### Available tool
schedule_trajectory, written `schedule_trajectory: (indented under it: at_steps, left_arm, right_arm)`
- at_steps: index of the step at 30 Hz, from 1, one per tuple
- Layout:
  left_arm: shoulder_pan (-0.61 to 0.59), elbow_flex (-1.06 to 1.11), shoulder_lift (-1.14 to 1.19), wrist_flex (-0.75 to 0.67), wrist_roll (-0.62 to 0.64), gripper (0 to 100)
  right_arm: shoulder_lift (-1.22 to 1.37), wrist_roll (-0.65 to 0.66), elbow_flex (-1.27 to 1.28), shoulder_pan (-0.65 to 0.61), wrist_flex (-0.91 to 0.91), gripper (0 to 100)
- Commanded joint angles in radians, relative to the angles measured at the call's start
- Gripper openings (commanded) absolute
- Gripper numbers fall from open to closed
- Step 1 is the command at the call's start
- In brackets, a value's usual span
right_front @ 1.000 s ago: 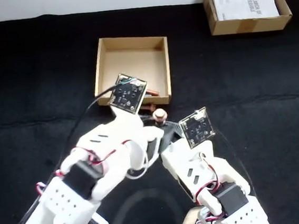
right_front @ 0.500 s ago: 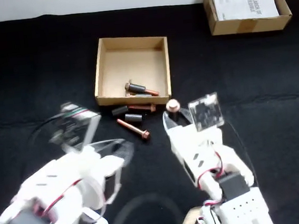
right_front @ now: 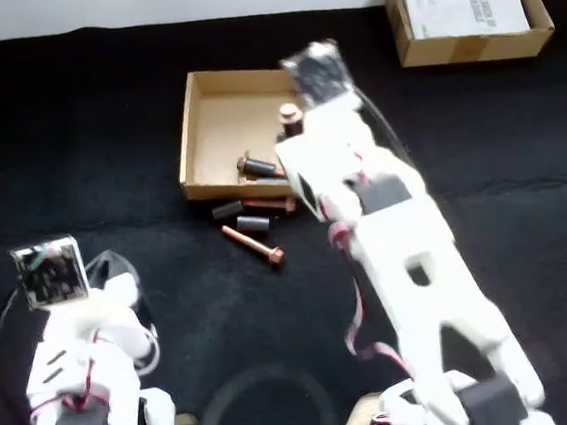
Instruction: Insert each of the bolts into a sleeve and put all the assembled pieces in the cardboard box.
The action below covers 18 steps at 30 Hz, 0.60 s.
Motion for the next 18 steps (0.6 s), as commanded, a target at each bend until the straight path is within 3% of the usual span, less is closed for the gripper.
schedule_trajectory:
  at_steps: [1, 9, 18]
  left_arm:
    - [-0.131, 0.088, -0.008, -0.106, -0.002, 1]
    - [-0.329, 0.303, -0.008, -0.334, 0.000, 1]
    - [-0.344, 0.398, -0.015, -0.390, 0.000, 1]
  right_arm:
    - [0.147, 0.195, -0.165, 0.004, -0.015, 0.7]
    - [0.417, 0.649, -0.404, 0.002, 0.096, 0.7]
    - [0.662, 0.783, -0.693, -0.019, 0.288, 2.3]
